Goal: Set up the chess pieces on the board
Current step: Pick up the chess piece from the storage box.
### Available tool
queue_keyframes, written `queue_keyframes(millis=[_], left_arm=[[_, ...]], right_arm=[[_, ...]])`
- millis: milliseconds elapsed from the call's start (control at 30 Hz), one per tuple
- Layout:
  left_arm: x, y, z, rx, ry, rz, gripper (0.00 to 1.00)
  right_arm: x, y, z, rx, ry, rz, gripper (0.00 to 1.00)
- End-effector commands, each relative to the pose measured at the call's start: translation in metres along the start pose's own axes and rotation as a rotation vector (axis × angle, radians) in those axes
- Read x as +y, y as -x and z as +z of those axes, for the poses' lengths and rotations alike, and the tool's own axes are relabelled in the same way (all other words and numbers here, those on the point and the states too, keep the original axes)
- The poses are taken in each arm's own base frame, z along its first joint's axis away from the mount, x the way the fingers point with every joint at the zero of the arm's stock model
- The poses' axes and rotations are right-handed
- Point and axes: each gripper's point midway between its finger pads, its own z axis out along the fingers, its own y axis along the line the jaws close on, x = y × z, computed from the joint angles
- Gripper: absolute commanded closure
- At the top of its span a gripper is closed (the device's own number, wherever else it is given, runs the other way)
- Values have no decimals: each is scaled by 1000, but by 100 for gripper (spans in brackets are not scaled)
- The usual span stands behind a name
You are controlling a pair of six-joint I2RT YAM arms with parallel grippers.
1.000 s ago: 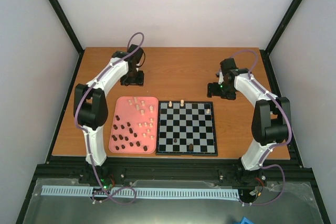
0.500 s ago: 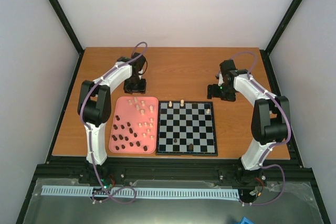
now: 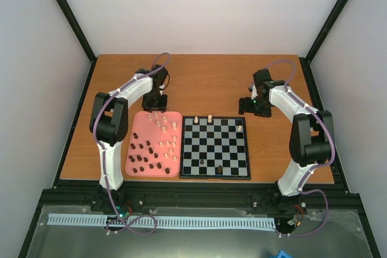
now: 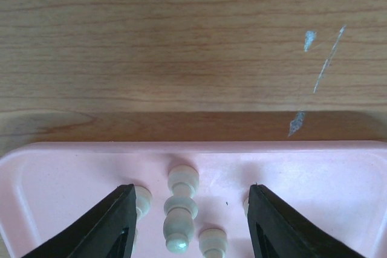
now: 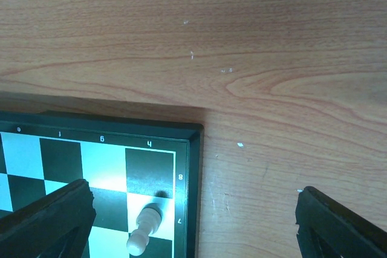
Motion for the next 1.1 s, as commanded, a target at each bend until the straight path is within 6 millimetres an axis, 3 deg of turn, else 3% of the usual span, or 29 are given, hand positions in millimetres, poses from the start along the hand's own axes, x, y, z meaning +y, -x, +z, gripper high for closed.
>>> queue_keyframes(millis=[0, 267, 633, 1067], left_arm=[[3, 4, 2, -13, 7, -6, 48], [6, 2, 9, 1, 7, -10, 60], [9, 3, 12, 3, 12, -19, 64], [12, 5, 9, 0, 23, -22, 85]], right_arm=[[-4, -2, 4, 10, -5, -2, 10], [-4, -2, 4, 10, -4, 2, 10], [-4, -2, 4, 11, -6, 2, 10], [-5, -2, 6, 15, -8, 4, 11]])
